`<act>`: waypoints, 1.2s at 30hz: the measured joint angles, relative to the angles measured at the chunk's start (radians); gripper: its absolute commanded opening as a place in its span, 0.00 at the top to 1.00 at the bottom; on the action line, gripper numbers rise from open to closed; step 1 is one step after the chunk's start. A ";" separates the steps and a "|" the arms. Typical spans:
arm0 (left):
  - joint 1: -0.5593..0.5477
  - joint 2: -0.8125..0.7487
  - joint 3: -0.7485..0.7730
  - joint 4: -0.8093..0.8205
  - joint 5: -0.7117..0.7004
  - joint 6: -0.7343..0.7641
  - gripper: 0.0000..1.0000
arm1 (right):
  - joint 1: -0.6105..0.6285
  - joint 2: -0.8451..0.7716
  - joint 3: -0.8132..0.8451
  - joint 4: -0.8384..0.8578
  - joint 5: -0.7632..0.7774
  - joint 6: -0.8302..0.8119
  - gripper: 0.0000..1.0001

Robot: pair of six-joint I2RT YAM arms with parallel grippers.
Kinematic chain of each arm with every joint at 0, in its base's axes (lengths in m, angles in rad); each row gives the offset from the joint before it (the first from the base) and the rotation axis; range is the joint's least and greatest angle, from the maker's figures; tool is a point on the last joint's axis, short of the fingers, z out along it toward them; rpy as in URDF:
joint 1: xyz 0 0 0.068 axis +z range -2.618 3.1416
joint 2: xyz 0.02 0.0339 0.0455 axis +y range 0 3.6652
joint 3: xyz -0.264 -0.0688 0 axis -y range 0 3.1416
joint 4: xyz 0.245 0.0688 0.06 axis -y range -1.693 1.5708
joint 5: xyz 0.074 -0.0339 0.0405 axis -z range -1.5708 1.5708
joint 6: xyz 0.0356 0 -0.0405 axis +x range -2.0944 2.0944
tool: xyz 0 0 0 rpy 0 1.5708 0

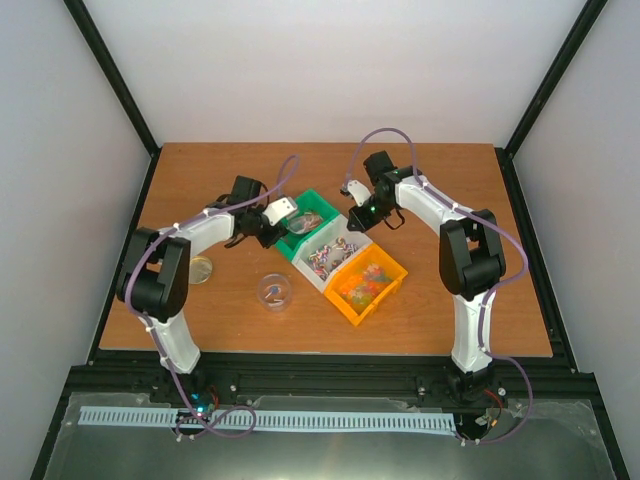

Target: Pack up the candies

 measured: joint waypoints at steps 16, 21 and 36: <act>0.062 -0.169 -0.190 0.074 0.041 -0.011 0.99 | -0.004 0.000 -0.003 -0.005 -0.009 -0.020 0.97; 0.098 -0.203 -0.224 0.113 0.092 -0.026 0.99 | -0.004 0.000 -0.005 -0.005 -0.009 -0.022 0.97; 0.193 -0.289 -0.269 0.163 0.286 -0.059 0.99 | -0.005 0.000 -0.005 -0.002 -0.007 -0.032 0.97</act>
